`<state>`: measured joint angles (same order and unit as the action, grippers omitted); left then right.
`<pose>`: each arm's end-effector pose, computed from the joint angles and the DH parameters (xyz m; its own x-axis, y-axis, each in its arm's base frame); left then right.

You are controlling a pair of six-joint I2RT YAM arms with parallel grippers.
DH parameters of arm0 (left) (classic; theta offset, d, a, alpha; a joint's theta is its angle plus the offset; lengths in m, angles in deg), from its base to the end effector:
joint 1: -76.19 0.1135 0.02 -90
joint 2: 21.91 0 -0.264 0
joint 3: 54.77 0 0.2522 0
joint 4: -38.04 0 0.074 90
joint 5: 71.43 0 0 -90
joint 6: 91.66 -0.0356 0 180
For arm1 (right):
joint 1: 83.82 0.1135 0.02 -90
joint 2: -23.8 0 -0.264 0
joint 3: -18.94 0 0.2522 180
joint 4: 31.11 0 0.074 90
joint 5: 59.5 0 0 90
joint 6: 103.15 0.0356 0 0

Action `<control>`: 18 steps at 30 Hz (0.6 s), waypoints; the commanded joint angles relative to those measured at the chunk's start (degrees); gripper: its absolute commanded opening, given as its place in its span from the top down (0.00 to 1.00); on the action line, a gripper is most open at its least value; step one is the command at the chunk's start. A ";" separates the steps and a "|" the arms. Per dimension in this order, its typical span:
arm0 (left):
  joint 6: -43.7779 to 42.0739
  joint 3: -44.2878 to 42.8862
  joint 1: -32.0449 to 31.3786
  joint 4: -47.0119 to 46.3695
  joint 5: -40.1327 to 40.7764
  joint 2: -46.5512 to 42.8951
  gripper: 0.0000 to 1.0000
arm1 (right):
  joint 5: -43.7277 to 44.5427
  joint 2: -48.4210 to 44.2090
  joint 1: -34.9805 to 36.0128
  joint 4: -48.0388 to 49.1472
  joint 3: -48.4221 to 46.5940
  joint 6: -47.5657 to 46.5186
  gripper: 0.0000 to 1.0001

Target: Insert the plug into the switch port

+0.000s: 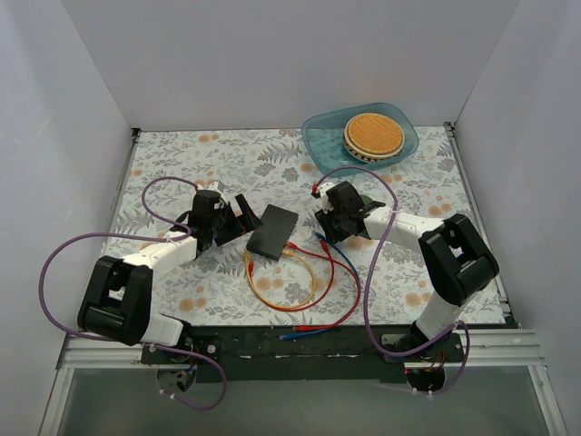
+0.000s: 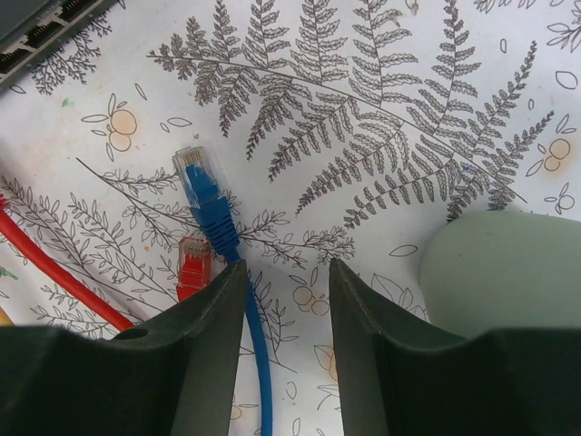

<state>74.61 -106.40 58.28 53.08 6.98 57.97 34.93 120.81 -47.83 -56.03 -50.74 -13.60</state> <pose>0.2595 -0.0914 0.1794 -0.5827 -0.8118 -0.0389 -0.5293 0.4154 -0.7398 0.2794 0.1995 0.1732 -0.6354 -0.4712 -0.6117 -0.5526 0.8308 -0.0659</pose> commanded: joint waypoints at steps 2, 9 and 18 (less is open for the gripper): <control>-0.77 0.34 -0.11 -0.40 -0.62 0.19 0.02 | -3.10 0.81 -0.22 0.88 -1.65 -0.87 0.52; -0.77 0.43 -0.11 -0.49 -0.88 0.54 0.02 | -7.06 -0.24 -0.13 1.58 -0.60 -1.40 0.53; -0.68 0.51 -0.11 -0.58 -0.97 0.63 0.02 | -10.67 -0.51 0.05 2.89 0.55 -1.49 0.54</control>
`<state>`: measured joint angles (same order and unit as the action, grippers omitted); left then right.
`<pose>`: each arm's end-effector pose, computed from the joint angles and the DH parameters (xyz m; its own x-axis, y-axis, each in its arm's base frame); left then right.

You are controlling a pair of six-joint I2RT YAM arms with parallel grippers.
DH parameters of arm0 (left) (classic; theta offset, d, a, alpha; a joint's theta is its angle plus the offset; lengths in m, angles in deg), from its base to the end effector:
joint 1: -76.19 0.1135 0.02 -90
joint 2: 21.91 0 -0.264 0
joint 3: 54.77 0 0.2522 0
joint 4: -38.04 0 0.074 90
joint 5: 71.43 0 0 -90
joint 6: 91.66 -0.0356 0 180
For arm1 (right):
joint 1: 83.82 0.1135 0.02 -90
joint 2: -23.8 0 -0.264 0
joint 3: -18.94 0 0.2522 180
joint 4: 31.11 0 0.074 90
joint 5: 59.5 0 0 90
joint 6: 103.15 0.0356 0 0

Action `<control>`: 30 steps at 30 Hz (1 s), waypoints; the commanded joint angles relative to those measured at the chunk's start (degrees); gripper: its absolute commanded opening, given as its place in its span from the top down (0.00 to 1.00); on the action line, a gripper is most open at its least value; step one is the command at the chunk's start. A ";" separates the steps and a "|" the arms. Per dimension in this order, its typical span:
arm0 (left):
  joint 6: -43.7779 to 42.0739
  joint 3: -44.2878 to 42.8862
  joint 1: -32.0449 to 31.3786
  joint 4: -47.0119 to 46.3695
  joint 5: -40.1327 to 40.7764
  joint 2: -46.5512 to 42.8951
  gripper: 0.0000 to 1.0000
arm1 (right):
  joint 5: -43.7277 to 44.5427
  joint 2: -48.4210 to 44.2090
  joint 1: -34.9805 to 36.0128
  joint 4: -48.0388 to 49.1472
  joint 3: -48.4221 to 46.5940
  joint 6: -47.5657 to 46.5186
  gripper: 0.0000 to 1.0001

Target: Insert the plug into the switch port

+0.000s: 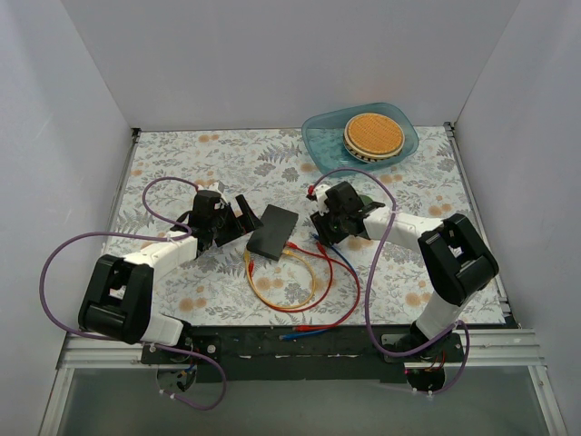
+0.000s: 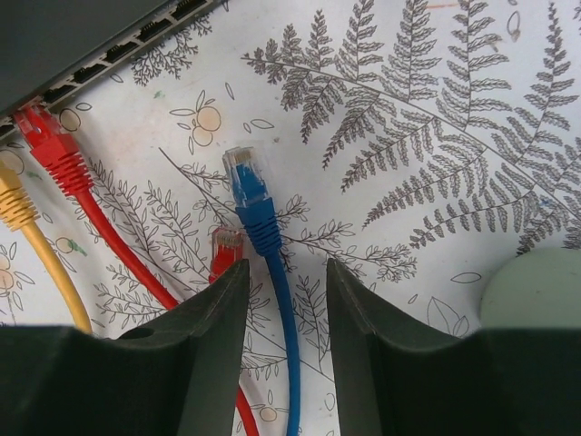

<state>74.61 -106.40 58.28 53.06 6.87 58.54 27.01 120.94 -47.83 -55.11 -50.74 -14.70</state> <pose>0.2601 -0.0916 0.1769 -0.5842 -0.8109 -0.0347 -0.5357 0.4174 -0.7340 0.2777 0.2044 0.1735 -0.6159 -0.4807 -0.6241 -0.6341 0.7726 0.0307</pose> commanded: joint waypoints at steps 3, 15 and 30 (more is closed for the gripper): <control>-0.77 0.51 -0.11 -0.47 -0.78 0.15 0.02 | -2.40 0.50 0.05 2.07 0.37 -0.39 0.55; -0.86 0.77 -0.11 -0.90 -2.09 -2.21 0.02 | 0.50 4.20 0.14 2.06 -1.21 -0.30 0.99; -3.76 5.61 -7.48 -19.97 -17.56 -12.68 0.13 | -24.01 -16.62 0.93 7.51 4.59 -7.15 0.99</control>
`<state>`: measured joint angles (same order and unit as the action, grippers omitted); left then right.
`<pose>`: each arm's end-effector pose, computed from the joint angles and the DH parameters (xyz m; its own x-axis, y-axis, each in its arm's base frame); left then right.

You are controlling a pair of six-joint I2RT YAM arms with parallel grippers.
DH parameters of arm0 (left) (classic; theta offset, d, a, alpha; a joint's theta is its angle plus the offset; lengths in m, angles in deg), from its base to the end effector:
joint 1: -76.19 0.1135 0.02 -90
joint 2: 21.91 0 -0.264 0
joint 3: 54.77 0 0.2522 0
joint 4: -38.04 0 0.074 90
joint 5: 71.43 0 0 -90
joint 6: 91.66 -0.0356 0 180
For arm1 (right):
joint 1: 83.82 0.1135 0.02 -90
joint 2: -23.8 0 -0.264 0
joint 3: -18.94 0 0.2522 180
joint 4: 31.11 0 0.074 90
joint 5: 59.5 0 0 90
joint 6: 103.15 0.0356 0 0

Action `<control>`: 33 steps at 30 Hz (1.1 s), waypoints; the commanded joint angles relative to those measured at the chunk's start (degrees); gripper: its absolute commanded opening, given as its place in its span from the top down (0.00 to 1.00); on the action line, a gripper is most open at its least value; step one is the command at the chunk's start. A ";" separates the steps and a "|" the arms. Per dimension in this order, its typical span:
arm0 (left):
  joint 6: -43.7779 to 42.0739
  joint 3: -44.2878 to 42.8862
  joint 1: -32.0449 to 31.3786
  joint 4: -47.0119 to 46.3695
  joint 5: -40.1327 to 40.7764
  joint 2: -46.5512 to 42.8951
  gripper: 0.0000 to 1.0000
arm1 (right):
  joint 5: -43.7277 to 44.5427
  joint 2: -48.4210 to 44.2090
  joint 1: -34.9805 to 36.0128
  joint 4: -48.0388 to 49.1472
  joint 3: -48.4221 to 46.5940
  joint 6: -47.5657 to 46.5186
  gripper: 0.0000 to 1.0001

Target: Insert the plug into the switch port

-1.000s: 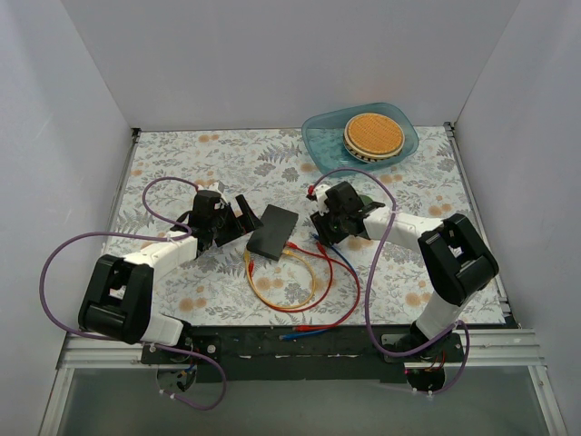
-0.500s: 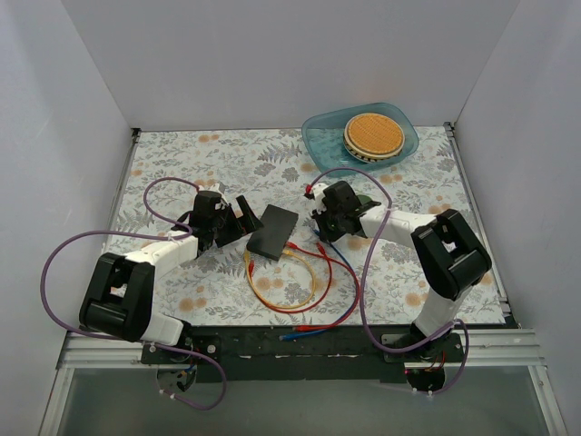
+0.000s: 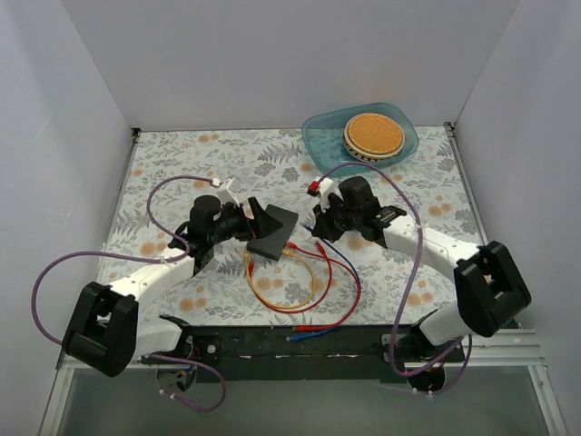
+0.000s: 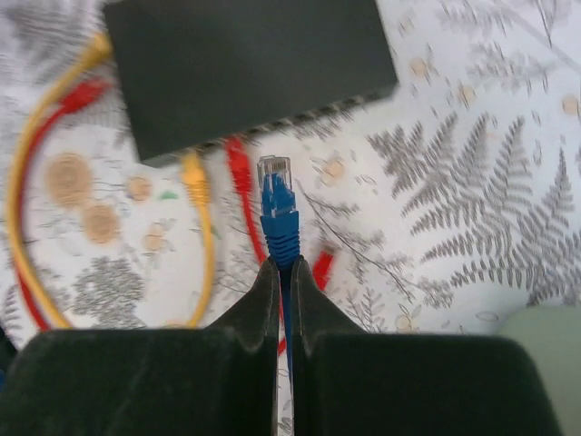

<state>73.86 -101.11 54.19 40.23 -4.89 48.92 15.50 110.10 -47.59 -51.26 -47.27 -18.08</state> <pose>0.2340 -0.1098 0.2104 -0.7562 -0.6524 -0.0503 -0.2347 0.3422 -0.9098 0.2547 0.1981 0.2203 -0.4564 -0.4373 -0.7749 -0.7723 0.6271 0.1010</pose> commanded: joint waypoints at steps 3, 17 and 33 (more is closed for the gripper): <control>-3.28 0.58 -5.51 -10.21 -8.35 -3.50 0.16 | -18.29 -8.95 1.04 4.72 2.70 -5.09 0.99; -3.02 0.32 -8.06 -14.53 -11.69 -2.89 0.43 | -23.14 -14.32 1.04 4.99 4.02 -5.00 0.99; -5.48 -1.08 -10.52 -13.74 -12.66 0.10 0.73 | -23.58 -14.32 0.95 4.72 2.35 -4.56 0.99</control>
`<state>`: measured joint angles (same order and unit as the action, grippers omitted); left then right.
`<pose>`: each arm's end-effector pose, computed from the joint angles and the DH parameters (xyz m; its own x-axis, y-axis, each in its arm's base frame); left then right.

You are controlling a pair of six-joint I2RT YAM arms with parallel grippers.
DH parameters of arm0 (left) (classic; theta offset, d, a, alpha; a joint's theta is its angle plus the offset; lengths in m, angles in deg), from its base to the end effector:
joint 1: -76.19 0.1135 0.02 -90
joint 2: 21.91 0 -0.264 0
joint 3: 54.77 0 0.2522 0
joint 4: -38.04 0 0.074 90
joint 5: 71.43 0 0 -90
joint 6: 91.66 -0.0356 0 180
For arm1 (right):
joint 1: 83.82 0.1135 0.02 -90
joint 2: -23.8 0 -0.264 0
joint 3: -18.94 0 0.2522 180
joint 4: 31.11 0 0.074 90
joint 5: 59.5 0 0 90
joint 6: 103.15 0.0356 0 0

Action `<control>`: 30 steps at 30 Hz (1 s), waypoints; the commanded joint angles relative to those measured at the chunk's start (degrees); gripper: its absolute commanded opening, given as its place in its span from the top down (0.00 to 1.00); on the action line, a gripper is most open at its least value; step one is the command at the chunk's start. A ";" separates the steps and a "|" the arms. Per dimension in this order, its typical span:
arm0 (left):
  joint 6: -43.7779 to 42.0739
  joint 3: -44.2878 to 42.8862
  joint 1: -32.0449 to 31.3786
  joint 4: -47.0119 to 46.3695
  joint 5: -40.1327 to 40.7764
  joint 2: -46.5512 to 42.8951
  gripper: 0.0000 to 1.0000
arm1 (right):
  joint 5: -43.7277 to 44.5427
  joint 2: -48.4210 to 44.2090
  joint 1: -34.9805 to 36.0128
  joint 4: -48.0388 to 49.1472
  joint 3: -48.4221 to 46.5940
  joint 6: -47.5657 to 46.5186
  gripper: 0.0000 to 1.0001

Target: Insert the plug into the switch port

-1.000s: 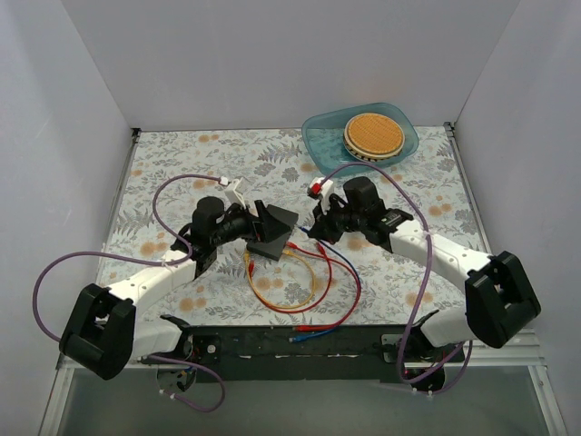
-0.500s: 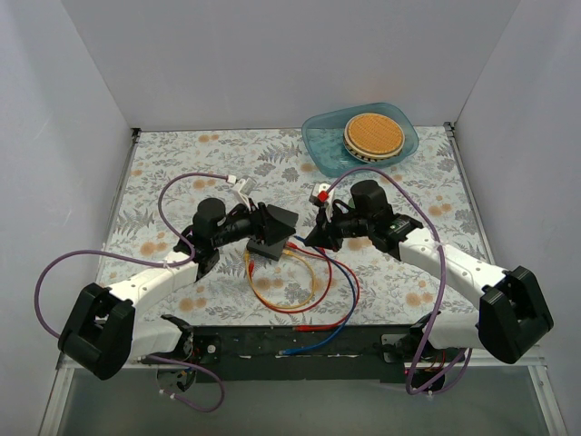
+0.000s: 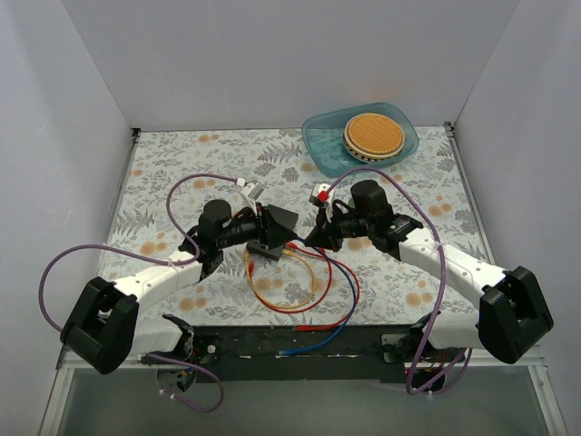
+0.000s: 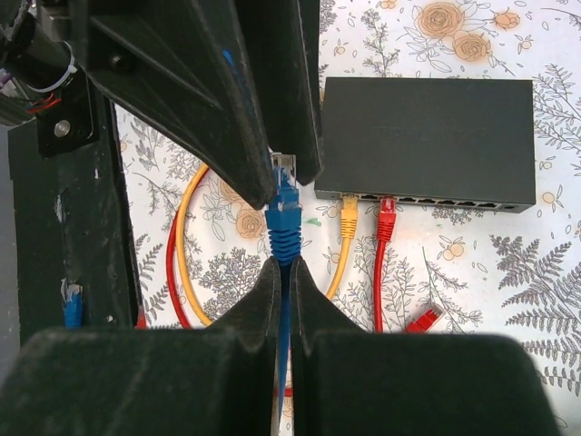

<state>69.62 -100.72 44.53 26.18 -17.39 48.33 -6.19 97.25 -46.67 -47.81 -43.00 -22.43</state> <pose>0.2112 -0.1548 0.2361 -0.9235 -0.3312 -0.1937 0.1195 0.2315 -0.9655 0.2122 0.1874 0.2678 -0.2261 -0.3335 -0.9152 -0.9528 0.2709 0.1366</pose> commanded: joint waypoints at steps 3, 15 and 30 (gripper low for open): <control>-0.71 -2.18 -1.30 1.01 1.15 1.13 0.92 | -2.07 -1.47 0.03 1.36 -2.09 0.14 0.99; 2.01 -5.08 -1.39 5.68 7.40 1.83 1.00 | 16.37 -0.77 8.46 2.41 -5.07 0.23 0.52; 2.19 -4.38 -1.39 5.24 7.05 0.16 1.00 | 25.00 2.40 11.19 1.89 -5.87 -2.06 0.63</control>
<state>71.72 -103.62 43.33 32.49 -10.68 50.32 17.05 99.66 -35.85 -47.70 -47.18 -23.20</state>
